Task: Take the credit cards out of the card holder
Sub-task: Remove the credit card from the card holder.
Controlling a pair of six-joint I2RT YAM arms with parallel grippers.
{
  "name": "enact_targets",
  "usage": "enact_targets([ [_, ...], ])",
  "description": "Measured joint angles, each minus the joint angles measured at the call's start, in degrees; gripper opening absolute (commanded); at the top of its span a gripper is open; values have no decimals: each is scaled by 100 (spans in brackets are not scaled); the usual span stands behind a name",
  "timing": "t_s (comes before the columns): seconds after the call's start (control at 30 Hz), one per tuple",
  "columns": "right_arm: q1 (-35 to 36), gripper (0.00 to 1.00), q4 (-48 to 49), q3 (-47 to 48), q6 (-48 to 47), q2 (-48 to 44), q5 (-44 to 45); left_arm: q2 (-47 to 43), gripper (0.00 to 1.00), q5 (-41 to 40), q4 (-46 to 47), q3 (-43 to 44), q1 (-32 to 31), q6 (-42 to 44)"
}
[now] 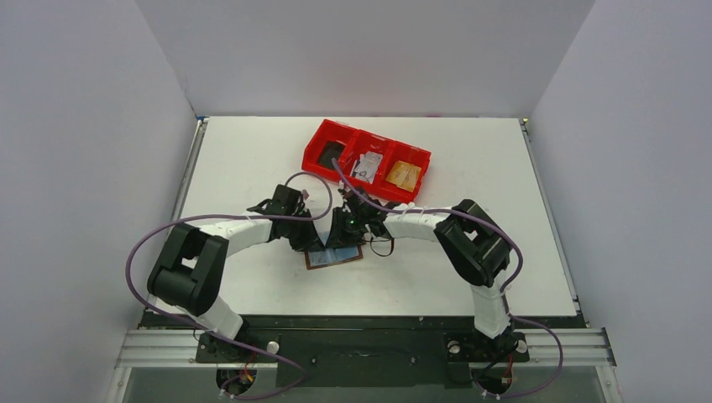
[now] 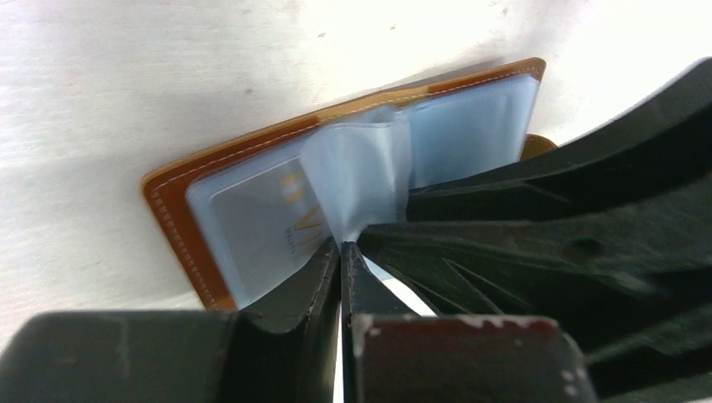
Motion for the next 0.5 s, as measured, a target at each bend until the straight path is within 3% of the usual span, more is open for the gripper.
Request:
enact_targets([
  [0.13, 0, 47, -98, -11, -37, -170, 107, -33, 0, -68, -46, 7, 20, -22],
  [0.5, -258, 53, -957, -157, -177, -844, 592, -149, 0, -136, -94, 7, -31, -42],
])
